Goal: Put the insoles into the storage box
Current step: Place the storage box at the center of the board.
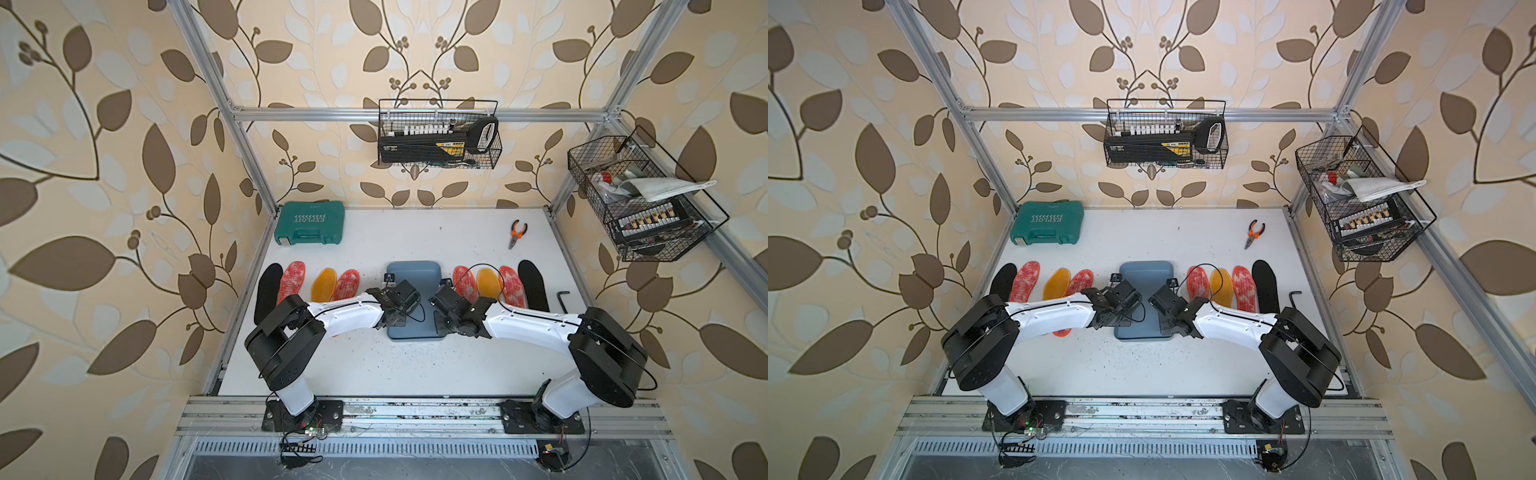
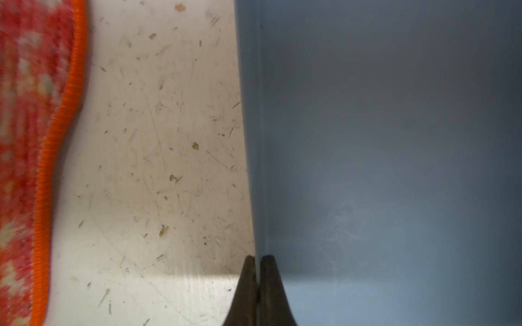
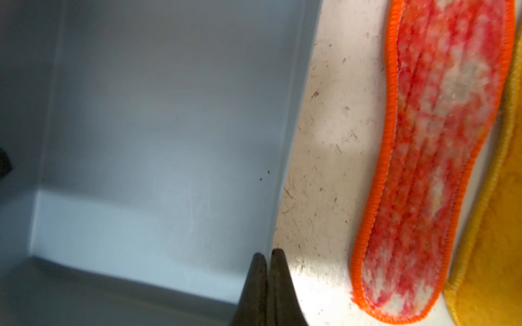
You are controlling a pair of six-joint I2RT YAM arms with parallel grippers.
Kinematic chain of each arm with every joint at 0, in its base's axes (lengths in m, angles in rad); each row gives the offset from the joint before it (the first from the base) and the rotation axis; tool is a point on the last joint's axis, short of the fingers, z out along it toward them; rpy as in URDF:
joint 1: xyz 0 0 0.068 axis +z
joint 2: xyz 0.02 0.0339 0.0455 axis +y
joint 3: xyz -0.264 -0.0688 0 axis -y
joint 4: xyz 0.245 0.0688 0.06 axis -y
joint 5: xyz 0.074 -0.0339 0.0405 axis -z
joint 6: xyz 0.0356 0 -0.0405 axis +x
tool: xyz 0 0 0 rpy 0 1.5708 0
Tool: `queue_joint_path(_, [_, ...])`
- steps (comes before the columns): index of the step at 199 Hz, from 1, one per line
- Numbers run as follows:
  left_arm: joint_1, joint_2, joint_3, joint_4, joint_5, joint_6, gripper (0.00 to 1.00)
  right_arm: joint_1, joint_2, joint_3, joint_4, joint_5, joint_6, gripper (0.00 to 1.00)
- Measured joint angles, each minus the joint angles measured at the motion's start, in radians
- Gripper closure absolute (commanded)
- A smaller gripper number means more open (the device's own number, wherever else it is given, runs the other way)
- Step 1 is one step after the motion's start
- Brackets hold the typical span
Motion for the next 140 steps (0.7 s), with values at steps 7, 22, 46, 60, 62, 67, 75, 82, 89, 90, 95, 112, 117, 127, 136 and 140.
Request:
queue_joint_path(7, [-0.001,0.006,0.006,-0.002,-0.005,-0.005,0.93,0.002,0.0,0.0,0.002,0.006,0.002,0.99])
queue_joint_path(22, [-0.001,0.016,0.015,-0.004,-0.017,-0.012,0.85,0.003,0.0,0.0,0.004,0.015,0.006,0.97])
queue_joint_path(46, [-0.002,0.042,0.015,-0.013,-0.021,-0.01,0.72,0.007,0.004,0.0,0.019,0.02,0.009,0.9])
queue_joint_path(60, [-0.002,0.053,0.015,-0.013,-0.021,-0.001,0.64,0.012,0.012,0.0,0.026,0.02,0.011,0.86])
queue_joint_path(62, [-0.002,0.054,0.015,-0.012,-0.021,-0.008,0.63,0.012,0.014,0.0,0.026,0.02,0.008,0.86])
queue_joint_path(67, [-0.002,0.055,0.015,-0.012,-0.02,0.002,0.62,0.013,0.018,0.0,0.028,0.02,0.01,0.84])
queue_joint_path(75, [-0.002,0.055,0.015,-0.012,-0.02,0.002,0.6,0.016,0.023,0.0,0.03,0.02,0.008,0.82])
queue_joint_path(82, [-0.002,0.055,0.016,-0.011,-0.021,0.008,0.59,0.017,0.027,0.0,0.03,0.02,0.007,0.8])
queue_joint_path(89, [-0.002,0.055,0.016,-0.013,-0.021,0.014,0.58,0.017,0.028,0.0,0.029,0.02,0.006,0.79])
queue_joint_path(90, [-0.002,0.055,0.016,-0.013,-0.021,0.014,0.57,0.017,0.028,0.0,0.029,0.021,0.006,0.79])
queue_joint_path(95, [-0.002,0.055,0.017,-0.013,-0.022,0.021,0.57,0.017,0.028,0.0,0.029,0.021,0.006,0.77])
queue_joint_path(112, [-0.002,0.055,0.024,-0.019,-0.026,0.032,0.56,0.017,0.028,0.002,0.029,0.028,0.002,0.72])
queue_joint_path(117, [-0.002,0.054,0.026,-0.019,-0.026,0.035,0.53,0.017,0.028,0.003,0.026,0.031,-0.002,0.71])
queue_joint_path(127, [-0.002,0.05,0.03,-0.02,-0.026,0.048,0.5,0.017,0.028,0.01,0.018,0.036,-0.005,0.66])
queue_joint_path(136, [-0.002,0.043,0.031,-0.02,-0.026,0.051,0.5,0.017,0.028,0.022,0.005,0.041,-0.017,0.62])
queue_joint_path(140, [-0.002,0.039,0.031,-0.021,-0.026,0.056,0.48,0.017,0.028,0.027,-0.001,0.043,-0.014,0.61])
